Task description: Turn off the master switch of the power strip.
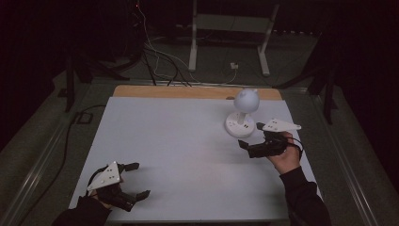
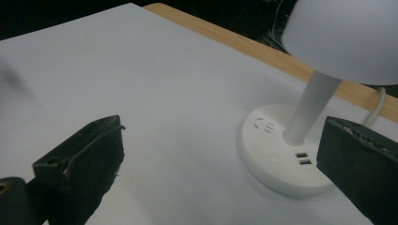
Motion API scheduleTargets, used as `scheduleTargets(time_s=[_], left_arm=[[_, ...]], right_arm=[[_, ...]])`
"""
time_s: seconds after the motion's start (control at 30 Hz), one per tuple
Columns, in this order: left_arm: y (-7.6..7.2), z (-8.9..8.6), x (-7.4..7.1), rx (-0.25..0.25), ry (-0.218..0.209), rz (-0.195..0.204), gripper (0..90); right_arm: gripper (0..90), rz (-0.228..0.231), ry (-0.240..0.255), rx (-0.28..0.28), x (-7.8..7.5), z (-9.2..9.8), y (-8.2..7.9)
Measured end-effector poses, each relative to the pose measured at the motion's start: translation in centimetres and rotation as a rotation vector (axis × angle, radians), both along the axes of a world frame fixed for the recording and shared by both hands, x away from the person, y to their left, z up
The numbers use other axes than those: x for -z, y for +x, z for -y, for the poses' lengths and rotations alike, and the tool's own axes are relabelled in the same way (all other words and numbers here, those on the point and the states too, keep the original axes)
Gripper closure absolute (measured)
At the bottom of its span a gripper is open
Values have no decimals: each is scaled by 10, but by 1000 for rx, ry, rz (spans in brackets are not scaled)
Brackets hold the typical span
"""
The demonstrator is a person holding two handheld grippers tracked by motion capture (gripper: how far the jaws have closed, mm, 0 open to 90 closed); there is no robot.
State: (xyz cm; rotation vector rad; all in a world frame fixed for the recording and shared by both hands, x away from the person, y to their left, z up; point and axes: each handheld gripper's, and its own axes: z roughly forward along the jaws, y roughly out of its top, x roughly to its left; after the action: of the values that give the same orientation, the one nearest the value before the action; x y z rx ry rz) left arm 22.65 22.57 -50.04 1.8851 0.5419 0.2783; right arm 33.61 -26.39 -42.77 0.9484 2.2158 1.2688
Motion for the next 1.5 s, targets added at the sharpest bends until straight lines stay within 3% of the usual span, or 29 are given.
scheduleTargets(time_s=[0.6,1.0,1.5], left_arm=[[0,0,0,0,-2,-2,2],[0,-1,0,-1,-3,0,2],[0,-1,0,-3,-6,-4,2]], right_arm=[[10,-20,0,94,7,21,30],[10,-46,-7,145,23,29,54],[9,-46,-17,202,42,34,79]])
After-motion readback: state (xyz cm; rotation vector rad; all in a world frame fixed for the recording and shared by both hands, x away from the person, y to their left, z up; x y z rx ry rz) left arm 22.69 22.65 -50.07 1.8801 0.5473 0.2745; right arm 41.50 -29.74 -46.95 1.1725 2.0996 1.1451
